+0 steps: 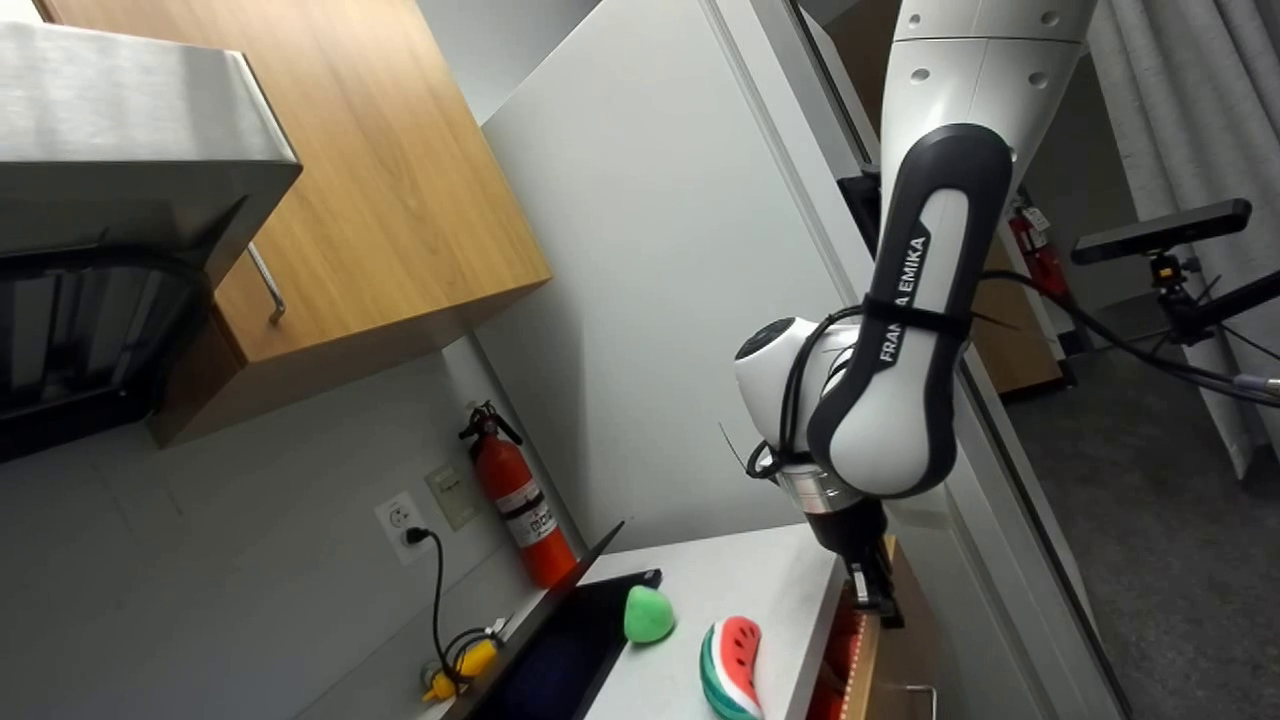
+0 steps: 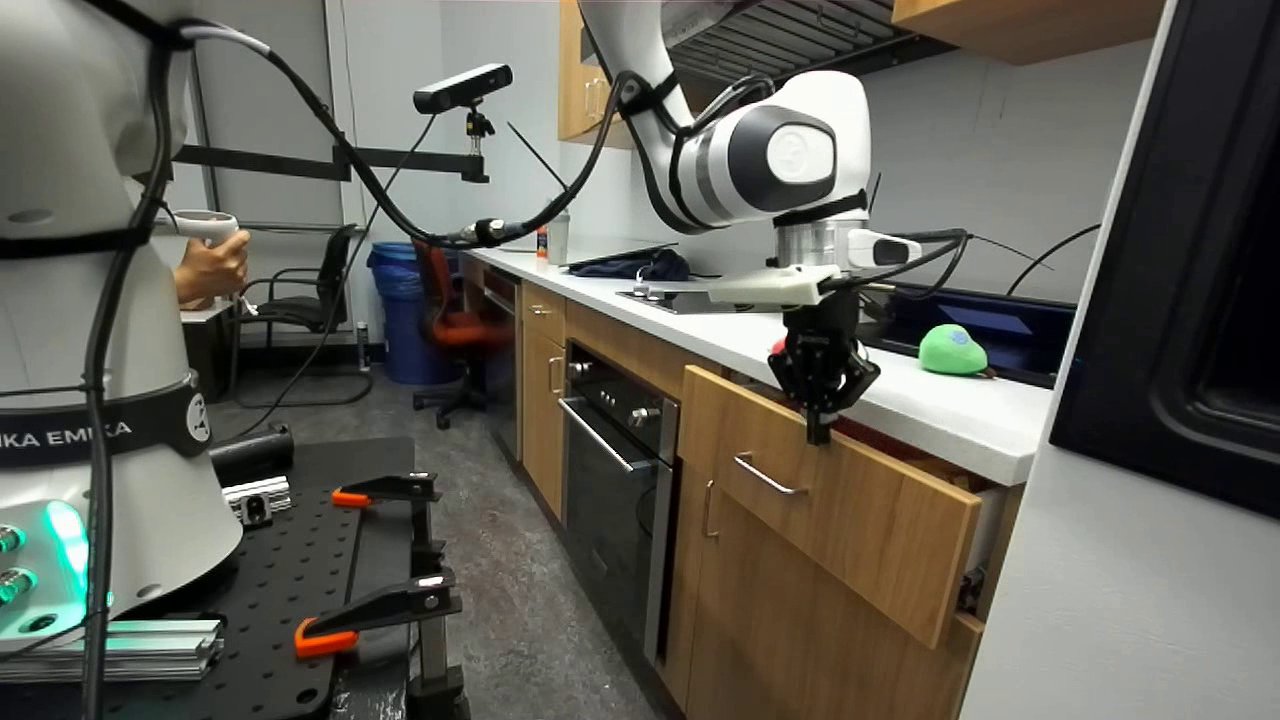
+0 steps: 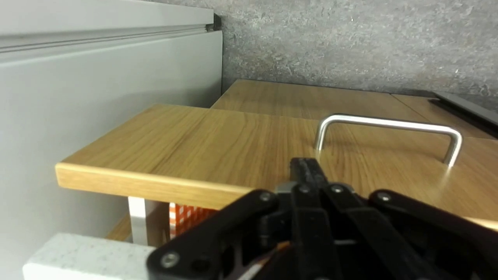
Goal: Open the drawer on the right, remove the watermelon and green pear from the drawer and place them on the countertop, close the drawer
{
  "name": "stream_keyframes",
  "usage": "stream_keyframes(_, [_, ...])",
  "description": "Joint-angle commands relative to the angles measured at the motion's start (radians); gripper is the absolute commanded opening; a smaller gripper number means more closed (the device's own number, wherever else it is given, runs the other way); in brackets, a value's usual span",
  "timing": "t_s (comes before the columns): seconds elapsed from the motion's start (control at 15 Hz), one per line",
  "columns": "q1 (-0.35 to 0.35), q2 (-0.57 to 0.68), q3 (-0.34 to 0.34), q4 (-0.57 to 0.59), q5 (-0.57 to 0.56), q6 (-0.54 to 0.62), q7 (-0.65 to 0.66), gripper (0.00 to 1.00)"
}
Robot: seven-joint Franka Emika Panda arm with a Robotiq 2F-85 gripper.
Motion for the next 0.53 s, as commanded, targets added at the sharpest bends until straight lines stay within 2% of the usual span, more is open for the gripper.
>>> stream_keyframes(0.0, [0.021,-0.002,-0.011,0.004,-0.019,0.045,0.026,0.00])
stream_keyframes(0.47, [0.014,-0.035,-0.019,-0.017,-0.019,0.072,0.014,0.00])
